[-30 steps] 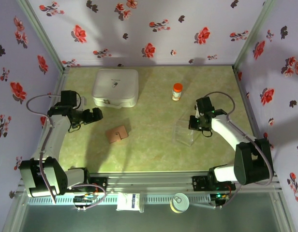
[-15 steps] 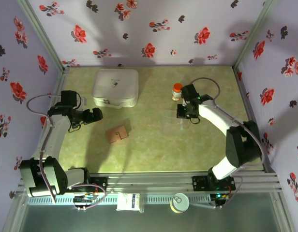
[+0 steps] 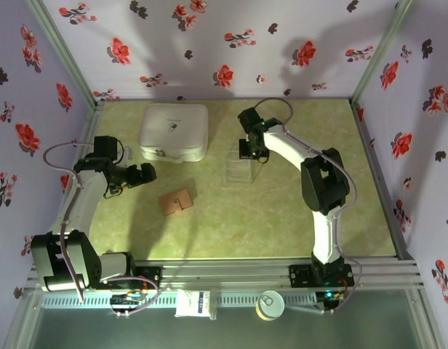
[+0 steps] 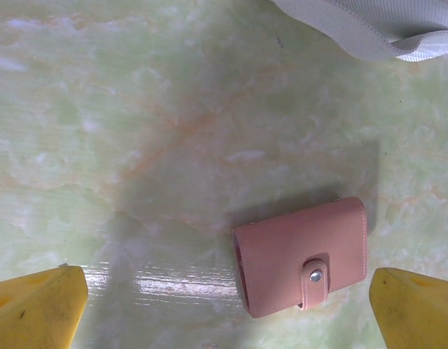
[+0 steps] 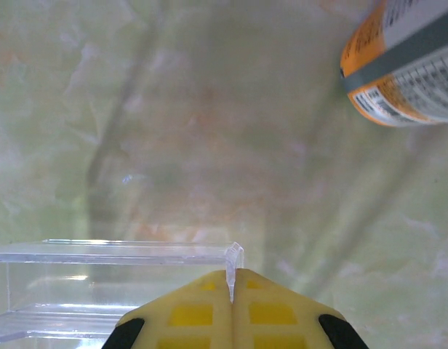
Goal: Take the credit cards out of the card holder
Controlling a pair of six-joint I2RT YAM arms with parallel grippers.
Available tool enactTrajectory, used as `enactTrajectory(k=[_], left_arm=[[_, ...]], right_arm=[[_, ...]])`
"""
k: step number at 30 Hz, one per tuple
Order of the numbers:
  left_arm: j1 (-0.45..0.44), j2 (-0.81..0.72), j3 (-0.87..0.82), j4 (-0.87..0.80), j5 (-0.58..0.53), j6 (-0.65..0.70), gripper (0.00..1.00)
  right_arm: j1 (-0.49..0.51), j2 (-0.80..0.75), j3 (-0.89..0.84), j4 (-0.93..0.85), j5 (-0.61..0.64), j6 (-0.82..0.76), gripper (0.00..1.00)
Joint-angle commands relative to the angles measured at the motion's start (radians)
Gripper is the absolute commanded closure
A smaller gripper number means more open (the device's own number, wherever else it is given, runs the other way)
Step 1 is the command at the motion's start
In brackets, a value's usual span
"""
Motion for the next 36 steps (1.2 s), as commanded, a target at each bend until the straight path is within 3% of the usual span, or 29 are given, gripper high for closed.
enactTrajectory(k=[1,24,36], left_arm=[[-0.007,0.018,0.015,-0.033,0.019,0.017,0.00],[-0.007,0.029,0.016,-0.037,0.013,0.019,0.00],[-0.038,0.025,0.006,-0.040,0.014,0.010,0.00]], right_arm=[[0.005,0.034,0.082,-0.087,0.030,0.019,0.98],[0.011,0.178,0.272,-0.165,0.071,0.029,0.93],[0.016,0.154,0.325,-0.207,0.070,0.046,0.79]])
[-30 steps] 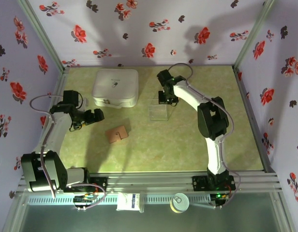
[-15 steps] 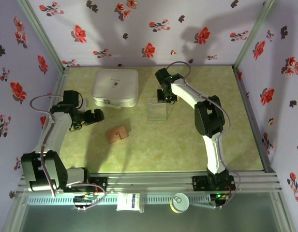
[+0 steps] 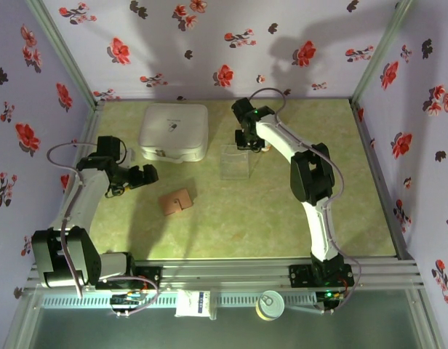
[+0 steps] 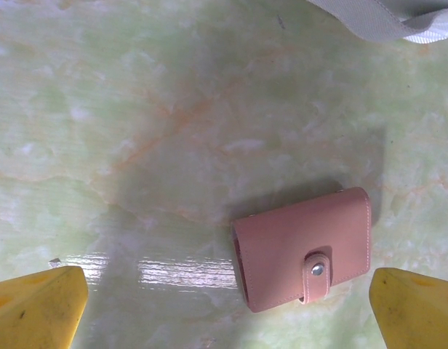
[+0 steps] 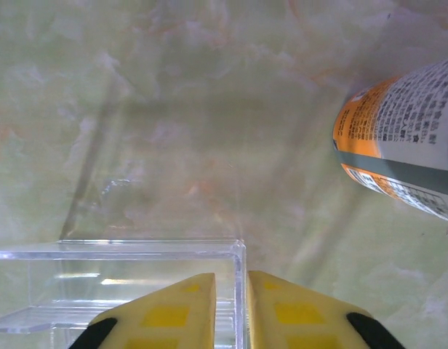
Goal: Take the credit cards out of the card holder
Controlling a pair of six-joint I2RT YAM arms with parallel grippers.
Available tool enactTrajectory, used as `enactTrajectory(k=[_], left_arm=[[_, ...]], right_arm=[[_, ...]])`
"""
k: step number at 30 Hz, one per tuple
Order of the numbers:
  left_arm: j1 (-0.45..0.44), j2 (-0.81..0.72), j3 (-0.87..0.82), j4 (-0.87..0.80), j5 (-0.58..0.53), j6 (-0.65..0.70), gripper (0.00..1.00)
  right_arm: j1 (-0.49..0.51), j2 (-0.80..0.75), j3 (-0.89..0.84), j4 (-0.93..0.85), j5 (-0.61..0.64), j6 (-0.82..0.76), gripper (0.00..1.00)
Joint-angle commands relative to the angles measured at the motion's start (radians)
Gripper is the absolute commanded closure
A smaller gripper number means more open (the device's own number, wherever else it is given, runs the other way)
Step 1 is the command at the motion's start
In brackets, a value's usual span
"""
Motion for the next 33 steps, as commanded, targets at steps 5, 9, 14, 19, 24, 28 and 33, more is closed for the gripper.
enactTrajectory(k=[5,9,14,19,24,28,33], left_arm=[[-0.045,0.017,0.010,-0.044,0.016,-0.007,0.01],[-0.131,0.026,0.028,-0.037,0.017,-0.078,0.02],[-0.247,0.101,0.064,0.029,0.005,-0.124,0.02],[-0.277,0.225,0.103,0.078,-0.003,-0.113,0.02],[-0.310,0.318,0.129,0.105,0.028,-0.101,0.01],[-0.323,0.382,0.139,0.129,0.043,-0.090,0.01],[-0.332,0.410,0.119,0.158,0.058,-0.105,0.01]], right_arm=[[0.022,-0.067,0.029,-0.057,0.015,0.017,0.77],[0.044,-0.126,-0.009,-0.054,0.019,0.015,0.74],[0.069,-0.222,-0.118,-0.014,0.016,0.022,0.72],[0.082,-0.344,-0.282,0.053,0.002,0.030,0.68],[0.083,-0.450,-0.431,0.094,0.004,0.042,0.61],[0.083,-0.514,-0.521,0.131,-0.004,0.050,0.53],[0.085,-0.561,-0.587,0.151,-0.009,0.060,0.45]])
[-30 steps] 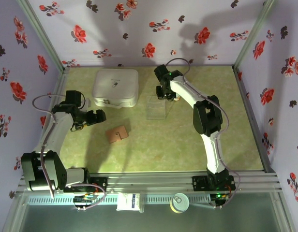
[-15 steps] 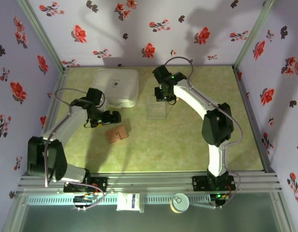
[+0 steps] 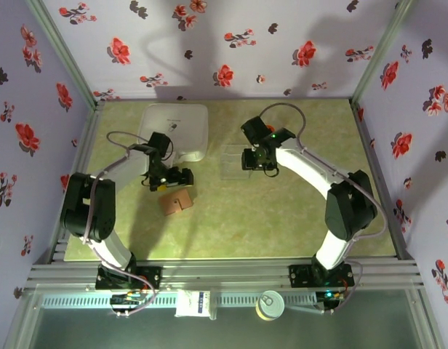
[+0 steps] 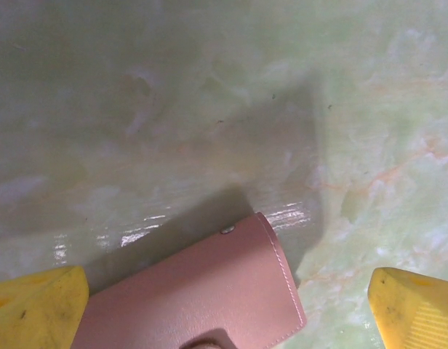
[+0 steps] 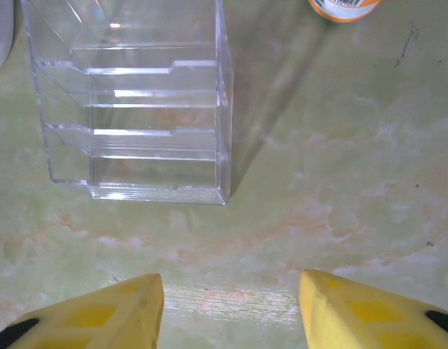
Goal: Take the credit cards out of the card holder
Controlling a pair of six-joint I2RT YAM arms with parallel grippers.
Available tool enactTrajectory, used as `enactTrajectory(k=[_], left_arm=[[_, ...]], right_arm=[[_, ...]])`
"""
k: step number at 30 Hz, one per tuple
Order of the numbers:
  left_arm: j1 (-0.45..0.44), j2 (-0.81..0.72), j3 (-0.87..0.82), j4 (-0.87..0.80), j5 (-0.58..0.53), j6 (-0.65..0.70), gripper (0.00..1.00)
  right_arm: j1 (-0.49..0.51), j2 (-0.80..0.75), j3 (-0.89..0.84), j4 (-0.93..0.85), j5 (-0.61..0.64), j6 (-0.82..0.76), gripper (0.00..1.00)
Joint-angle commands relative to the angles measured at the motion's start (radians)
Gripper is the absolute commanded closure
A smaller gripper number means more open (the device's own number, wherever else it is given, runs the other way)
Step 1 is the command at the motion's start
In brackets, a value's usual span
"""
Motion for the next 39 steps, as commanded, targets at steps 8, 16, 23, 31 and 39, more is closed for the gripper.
enactTrajectory(k=[8,16,23,31,39], left_arm=[[-0.026,0.005,-0.040,0.019,0.031,-0.011,0.01],[-0.053,-0.064,-0.134,0.005,0.032,-0.059,0.00],[-0.182,-0.117,-0.161,-0.033,-0.044,-0.134,0.00],[-0.325,-0.039,-0.118,-0.081,-0.199,-0.247,0.03],[-0.380,0.028,-0.063,-0.082,-0.255,-0.295,0.12]], right_arm=[[0.003,-0.097,-0.068,0.042,0.008,0.017,0.42],[0.003,-0.104,-0.078,0.025,0.017,0.002,0.40],[0.002,-0.102,-0.094,0.025,0.022,-0.004,0.40],[0.003,-0.104,-0.106,0.027,0.012,-0.001,0.39],[0.003,-0.101,-0.087,0.005,0.013,-0.014,0.38]])
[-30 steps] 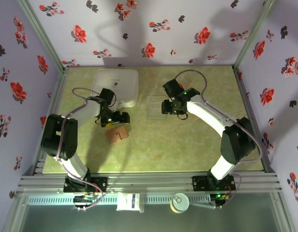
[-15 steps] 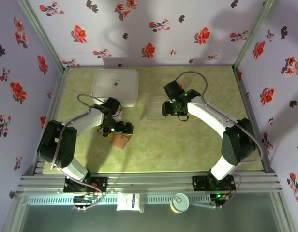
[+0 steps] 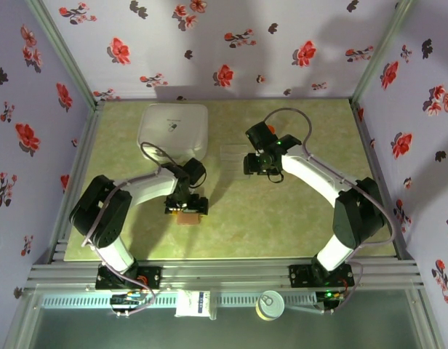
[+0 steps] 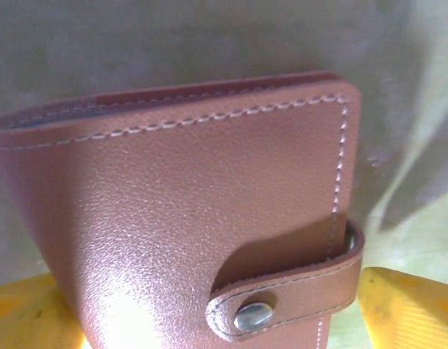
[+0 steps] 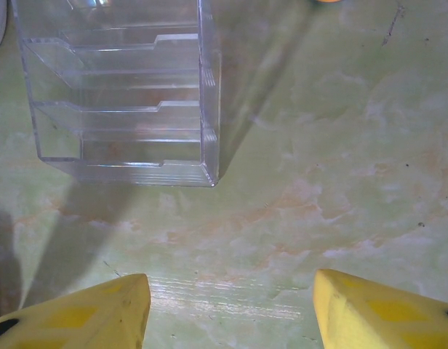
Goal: Take the credit cards out of the card holder
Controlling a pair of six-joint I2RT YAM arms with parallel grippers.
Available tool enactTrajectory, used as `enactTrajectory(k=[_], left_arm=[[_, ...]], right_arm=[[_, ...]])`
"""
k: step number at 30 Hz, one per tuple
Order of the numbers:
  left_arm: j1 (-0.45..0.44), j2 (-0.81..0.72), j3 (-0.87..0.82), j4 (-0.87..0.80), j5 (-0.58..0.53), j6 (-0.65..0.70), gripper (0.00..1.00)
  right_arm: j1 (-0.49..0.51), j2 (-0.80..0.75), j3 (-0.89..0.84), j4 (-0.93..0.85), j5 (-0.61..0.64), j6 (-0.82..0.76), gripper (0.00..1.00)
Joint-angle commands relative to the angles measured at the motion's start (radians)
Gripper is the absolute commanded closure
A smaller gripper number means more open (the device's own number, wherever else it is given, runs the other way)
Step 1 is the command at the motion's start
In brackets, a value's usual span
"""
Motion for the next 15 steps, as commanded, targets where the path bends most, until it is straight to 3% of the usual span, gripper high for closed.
enactTrajectory(k=[1,7,15], left_arm=[[-0.019,0.031,0.045,-0.030,-0.052,-0.040,0.15],[-0.066,0.050,0.120,-0.068,-0.080,-0.046,0.24],[-0.139,0.150,0.272,-0.109,-0.091,-0.053,0.25]], right_arm=[[0.003,-0.027,0.005,-0.030,0.012,-0.022,0.38],[0.002,-0.028,0.002,-0.038,0.020,-0.035,0.38],[0.001,-0.040,-0.001,-0.060,0.065,-0.052,0.37]])
